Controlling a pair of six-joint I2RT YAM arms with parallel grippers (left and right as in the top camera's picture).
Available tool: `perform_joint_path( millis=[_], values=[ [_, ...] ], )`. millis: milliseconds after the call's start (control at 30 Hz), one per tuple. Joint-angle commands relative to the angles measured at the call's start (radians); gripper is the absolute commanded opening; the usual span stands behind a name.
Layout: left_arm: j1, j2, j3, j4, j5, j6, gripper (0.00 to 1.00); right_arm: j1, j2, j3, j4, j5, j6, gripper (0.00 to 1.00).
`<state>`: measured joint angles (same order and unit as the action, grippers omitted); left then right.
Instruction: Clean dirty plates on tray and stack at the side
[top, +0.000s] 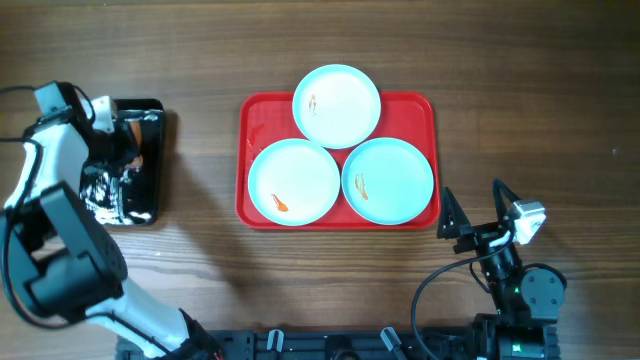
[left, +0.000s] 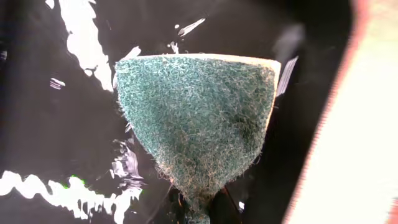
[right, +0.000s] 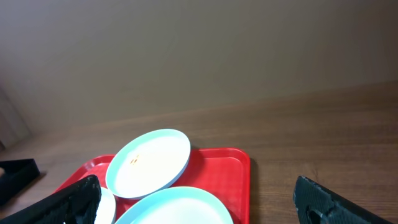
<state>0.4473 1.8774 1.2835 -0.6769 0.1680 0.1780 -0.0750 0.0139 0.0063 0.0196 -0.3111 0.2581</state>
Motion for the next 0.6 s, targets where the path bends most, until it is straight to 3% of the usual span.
perform_joint_path(
  millis=[0,167,367,433,500,567],
  values=[
    [0.010,-0.086,0.013,-0.031,0.019,-0.009,0.04,-0.003,0.000,-0.001,0.004,-0.011,0.007,1.00],
    [0.010,-0.061,-0.018,-0.064,-0.077,-0.006,0.04,-0.003,0.000,-0.001,0.004,-0.011,0.007,1.00],
    [0.010,-0.048,-0.122,0.006,-0.122,-0.006,0.16,-0.003,0.000,-0.001,0.004,-0.011,0.007,1.00],
    [0.010,-0.048,-0.136,0.016,-0.150,-0.006,0.27,-0.003,0.000,-0.001,0.004,-0.011,0.007,1.00],
    [0.010,-0.048,-0.137,0.022,-0.167,-0.005,0.46,-0.003,0.000,-0.001,0.004,-0.011,0.007,1.00],
    [0.010,-0.048,-0.136,0.029,-0.166,-0.006,0.55,-0.003,0.000,-0.001,0.004,-0.011,0.006,1.00]
  ],
)
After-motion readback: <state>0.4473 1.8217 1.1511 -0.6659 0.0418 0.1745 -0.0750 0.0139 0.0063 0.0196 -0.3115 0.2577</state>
